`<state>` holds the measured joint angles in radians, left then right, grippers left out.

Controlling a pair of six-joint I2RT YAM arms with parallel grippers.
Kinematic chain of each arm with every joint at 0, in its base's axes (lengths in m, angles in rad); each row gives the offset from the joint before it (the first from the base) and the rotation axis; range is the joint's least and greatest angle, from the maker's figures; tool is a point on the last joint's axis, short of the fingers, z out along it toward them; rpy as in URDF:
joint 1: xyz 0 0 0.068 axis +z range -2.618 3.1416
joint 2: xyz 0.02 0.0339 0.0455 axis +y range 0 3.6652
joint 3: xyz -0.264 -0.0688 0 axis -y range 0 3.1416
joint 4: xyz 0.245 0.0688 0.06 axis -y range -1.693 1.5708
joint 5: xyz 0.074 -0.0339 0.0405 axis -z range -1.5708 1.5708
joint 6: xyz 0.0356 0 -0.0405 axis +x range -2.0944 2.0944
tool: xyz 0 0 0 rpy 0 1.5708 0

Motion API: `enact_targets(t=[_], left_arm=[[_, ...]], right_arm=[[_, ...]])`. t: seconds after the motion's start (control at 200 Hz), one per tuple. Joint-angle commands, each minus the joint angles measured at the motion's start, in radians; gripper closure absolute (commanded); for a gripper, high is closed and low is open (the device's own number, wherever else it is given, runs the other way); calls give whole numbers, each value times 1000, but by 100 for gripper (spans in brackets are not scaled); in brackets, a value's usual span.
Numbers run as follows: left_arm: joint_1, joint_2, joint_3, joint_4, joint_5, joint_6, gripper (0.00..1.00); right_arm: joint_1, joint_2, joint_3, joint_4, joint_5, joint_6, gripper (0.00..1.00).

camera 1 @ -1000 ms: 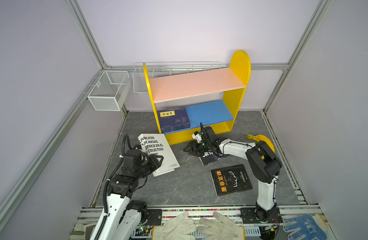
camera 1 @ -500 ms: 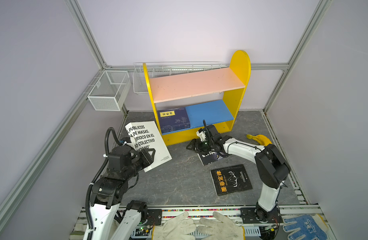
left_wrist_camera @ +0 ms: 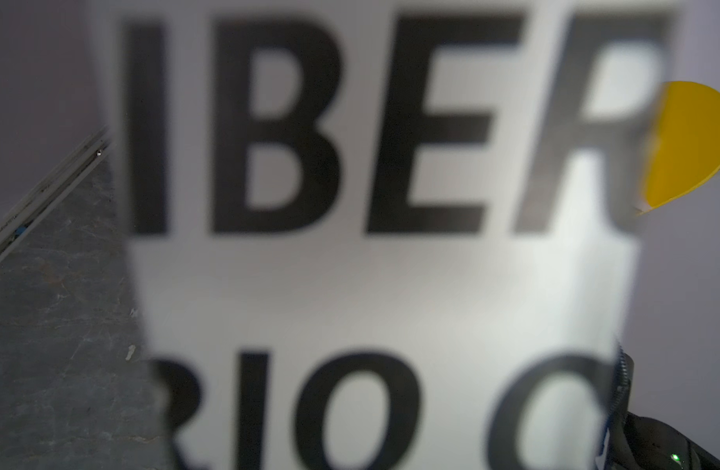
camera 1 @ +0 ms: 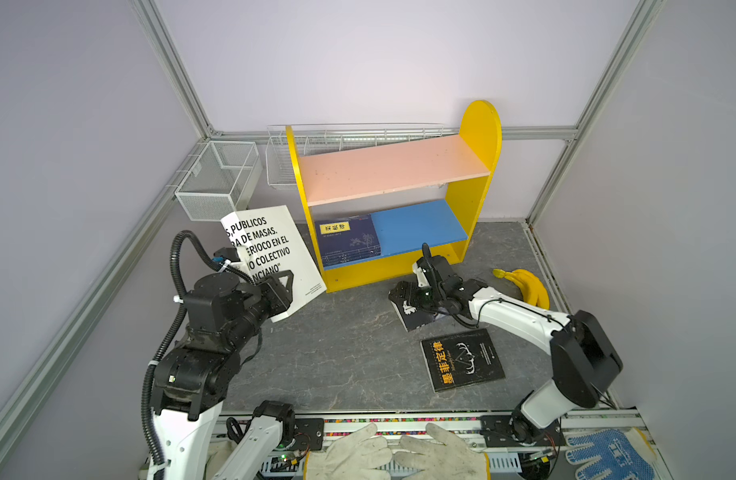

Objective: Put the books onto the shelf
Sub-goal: 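Raise the white book with the left gripper while the right rises beside it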

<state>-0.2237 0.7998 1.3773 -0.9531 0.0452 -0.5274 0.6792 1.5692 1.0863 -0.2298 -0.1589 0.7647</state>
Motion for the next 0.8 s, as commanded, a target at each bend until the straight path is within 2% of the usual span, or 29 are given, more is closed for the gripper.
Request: enact_targets(t=[0.0,0.135,0.425,0.62,0.795], left_arm=[[-3,51,121,43,13,73,68],[-2,111,274,74,60,110,68],[-15,268,503,262,137,158,68],[-91,381,558,431,50,241,68],[-180,485,541,585,-119,334,68]], right_arm=[[8,-97,5,-33,116,-82,6],[13,-171,42,-44,139,-137,2],[13,-191,231,-6,137,-275,0],[13,-164,416,58,208,-410,3],[0,-76,611,125,242,-485,4]])
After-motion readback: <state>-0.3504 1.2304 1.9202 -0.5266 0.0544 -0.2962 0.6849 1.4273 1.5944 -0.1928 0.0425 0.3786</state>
